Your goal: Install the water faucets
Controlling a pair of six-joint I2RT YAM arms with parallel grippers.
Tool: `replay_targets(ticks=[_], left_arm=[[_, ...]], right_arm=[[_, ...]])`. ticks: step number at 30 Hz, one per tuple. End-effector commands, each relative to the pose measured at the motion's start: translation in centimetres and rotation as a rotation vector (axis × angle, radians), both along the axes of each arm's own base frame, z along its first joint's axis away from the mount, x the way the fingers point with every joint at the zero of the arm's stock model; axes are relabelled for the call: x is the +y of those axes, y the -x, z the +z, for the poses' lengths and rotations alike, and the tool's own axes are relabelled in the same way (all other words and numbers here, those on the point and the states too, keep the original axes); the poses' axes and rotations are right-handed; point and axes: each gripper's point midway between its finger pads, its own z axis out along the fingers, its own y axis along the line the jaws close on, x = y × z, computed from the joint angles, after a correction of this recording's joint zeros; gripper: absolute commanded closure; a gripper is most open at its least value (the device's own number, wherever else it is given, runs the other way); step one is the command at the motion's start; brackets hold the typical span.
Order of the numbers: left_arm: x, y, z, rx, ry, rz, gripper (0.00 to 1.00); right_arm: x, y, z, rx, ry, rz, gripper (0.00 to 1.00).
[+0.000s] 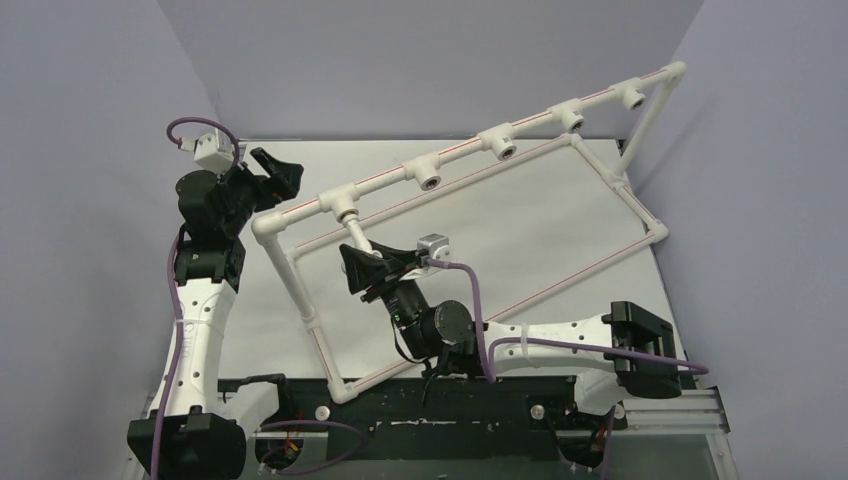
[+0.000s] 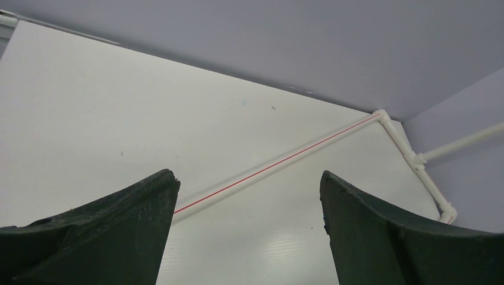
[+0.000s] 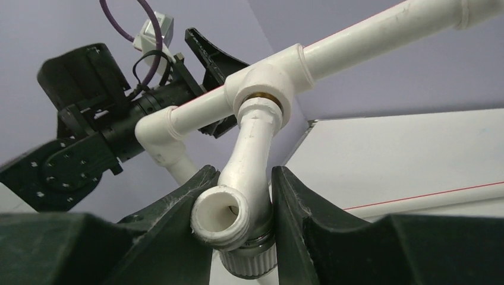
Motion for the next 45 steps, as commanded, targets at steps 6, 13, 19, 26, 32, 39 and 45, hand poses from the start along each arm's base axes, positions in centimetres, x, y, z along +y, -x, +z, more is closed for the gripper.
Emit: replay_targets(ticks=[6, 13, 19, 26, 32, 39, 45], left_arm=[[-0.3, -0.2, 2.2, -0.073, -0.006, -0.015, 0.13], [-0.3, -0.2, 2.1, -0.072, -0.007, -0.015, 0.13], [-0.3, -0.2, 2.1, -0.072, -0.008, -0.014, 0.13], [-0.2, -0.2, 2.1, -0.071, -0.009, -0.012, 0.13], [-0.2, -0.1, 2.2, -0.072, -0.009, -0.011, 0.13], [-0.2, -0.2, 2.1, -0.069, -0.008, -0.01, 0.13], [-0.2, -0.2, 2.0, -0.068, -0.008, -0.01, 0.13]], right_arm=[[-3.0, 0.3, 6.0, 0.302, -0.787, 0.187, 1.0], [-3.0, 0.7, 7.6, 0.397, -0.934, 0.27, 1.0], [-3.3, 0.7, 7.4, 0.448, -0.998, 0.283, 1.0], [-3.4, 0.6, 6.8, 0.46, -0.996, 0.271, 1.0], [-3.4, 0.3, 5.1, 0.481, -0.929, 0.23, 0.75], [-3.1, 0.4, 4.1, 0.483, -0.84, 0.213, 0.37], [-4.2, 0.3, 3.4, 0.456, -0.768, 0.177, 0.27]])
